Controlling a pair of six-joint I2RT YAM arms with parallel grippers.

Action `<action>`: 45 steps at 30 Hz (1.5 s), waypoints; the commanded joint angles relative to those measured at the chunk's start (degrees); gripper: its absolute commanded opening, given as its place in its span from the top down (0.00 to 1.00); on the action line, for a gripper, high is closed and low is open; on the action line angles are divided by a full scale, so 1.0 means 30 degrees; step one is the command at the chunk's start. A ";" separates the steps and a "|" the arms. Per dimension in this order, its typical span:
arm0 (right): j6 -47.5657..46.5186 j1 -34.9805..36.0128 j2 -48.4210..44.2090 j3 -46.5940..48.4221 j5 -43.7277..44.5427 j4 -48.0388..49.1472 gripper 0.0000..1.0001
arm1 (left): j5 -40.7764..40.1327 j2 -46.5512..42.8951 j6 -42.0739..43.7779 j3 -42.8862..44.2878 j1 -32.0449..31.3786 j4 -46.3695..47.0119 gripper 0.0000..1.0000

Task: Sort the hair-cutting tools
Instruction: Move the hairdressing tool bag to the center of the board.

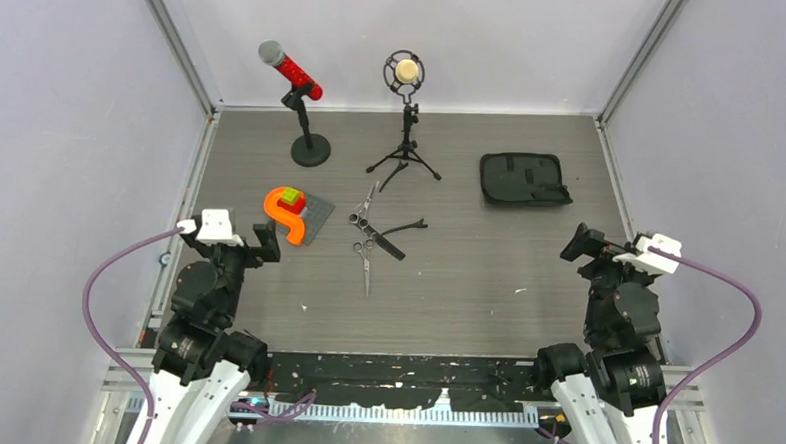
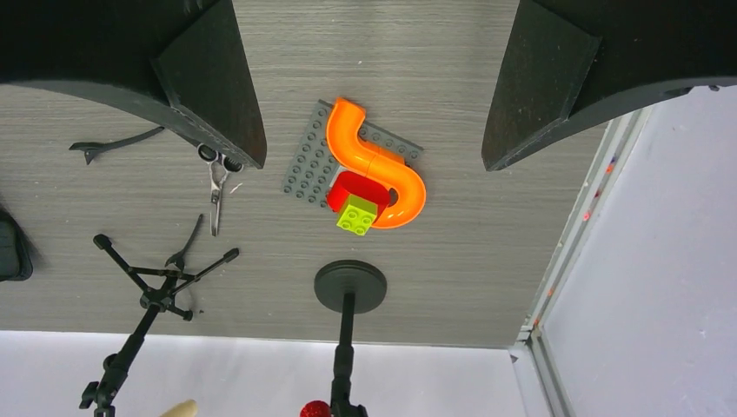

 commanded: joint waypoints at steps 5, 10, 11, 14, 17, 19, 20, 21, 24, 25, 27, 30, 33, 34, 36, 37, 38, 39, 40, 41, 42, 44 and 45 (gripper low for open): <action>-0.0502 0.0104 0.3497 0.2182 -0.3044 -0.0686 0.05 | -0.0477 -0.0614 -0.0569 -0.0123 -0.0074 0.1002 0.01; 0.0666 0.0089 0.6836 0.3310 -0.4289 -0.0207 0.05 | -0.0425 -0.1264 -0.0569 -0.0346 -0.0074 0.1059 0.01; 0.0986 0.0089 0.7920 0.3506 -0.3838 -0.0301 0.05 | -0.0374 -0.1234 -0.0569 -0.0354 -0.0074 0.1092 0.01; 0.1850 0.0089 1.0209 0.4573 -0.3821 -0.0624 0.05 | -0.0170 -0.1081 -0.0623 -0.0269 -0.0074 0.1041 0.01; 0.1920 0.0089 1.3256 0.5699 -0.4015 -0.0477 0.05 | -0.0090 -0.1012 -0.0629 -0.0253 -0.0110 0.0975 0.01; 0.1727 0.0075 1.5094 0.6138 -0.3874 0.0386 0.05 | -0.0091 -0.0981 -0.0627 -0.0236 -0.0118 0.0916 0.01; 0.1736 -0.0024 1.6415 0.6429 -0.3771 0.0755 0.05 | -0.0091 -0.0990 -0.0627 -0.0217 -0.0131 0.0895 0.01; 0.1728 -0.0143 1.7089 0.7226 -0.4060 0.0787 0.05 | -0.0091 -0.0984 -0.0627 -0.0219 -0.0132 0.0867 0.01; 0.1911 -0.0908 2.1091 0.9694 -0.5051 -0.0071 0.04 | -0.0133 -0.0838 -0.0544 -0.0233 -0.0132 0.0863 0.01; 0.1948 -0.0995 2.2005 1.0920 -0.5076 -0.0256 0.03 | -0.0169 -0.0741 -0.0492 -0.0239 -0.0132 0.0837 0.01; 0.1950 -0.1214 2.4625 1.2778 -0.4775 -0.0839 0.01 | -0.0178 -0.0530 -0.0406 -0.0186 -0.0132 0.0755 0.01; 0.1862 -0.1317 2.8878 1.5408 -0.4561 -0.2064 0.00 | -0.0179 -0.0289 -0.0244 -0.0167 -0.0132 0.0715 0.01; 0.1816 -0.1317 3.1548 1.7982 -0.4855 -0.2620 0.03 | -0.0261 -0.0088 -0.0110 -0.0189 -0.0132 0.0687 0.01; 0.1939 -0.1317 3.2672 1.8401 -0.4946 -0.2882 0.03 | -0.0288 -0.0007 -0.0079 -0.0193 -0.0132 0.0709 0.01; 0.2180 -0.1343 3.3902 1.9476 -0.5122 -0.3152 0.03 | -0.0330 0.0189 -0.0020 -0.0201 -0.0132 0.0715 0.01; 0.2270 -0.1345 3.4454 1.9558 -0.5235 -0.3191 0.03 | -0.0304 0.0270 -0.0013 -0.0180 -0.0132 0.0716 0.01; 0.2448 -0.1346 3.4664 1.9531 -0.5466 -0.3207 0.03 | -0.0275 0.0368 -0.0012 -0.0177 -0.0132 0.0724 0.01; 0.2536 -0.1346 3.4989 1.9468 -0.5627 -0.3205 0.03 | -0.0220 0.0438 -0.0012 -0.0173 -0.0132 0.0743 0.01; 0.2675 -0.1346 3.5107 1.9238 -0.5974 -0.3200 0.04 | -0.0147 0.0506 -0.0012 -0.0184 -0.0132 0.0745 0.01; 0.2752 -0.1346 3.5254 1.9058 -0.6115 -0.3218 0.04 | -0.0076 0.0561 -0.0012 -0.0174 -0.0132 0.0760 0.01; 0.2869 -0.1346 3.5298 1.8674 -0.6374 -0.3221 0.04 | -0.0001 0.0576 -0.0012 -0.0177 -0.0154 0.0773 0.01; 0.2937 -0.1321 3.5230 1.7886 -0.6652 -0.3179 0.05 | 0.0054 0.0536 -0.0012 -0.0176 -0.0187 0.0775 0.01; 0.2942 -0.1318 3.5101 1.7591 -0.6780 -0.3169 0.06 | 0.0052 0.0500 -0.0019 -0.0155 -0.0213 0.0775 0.01</action>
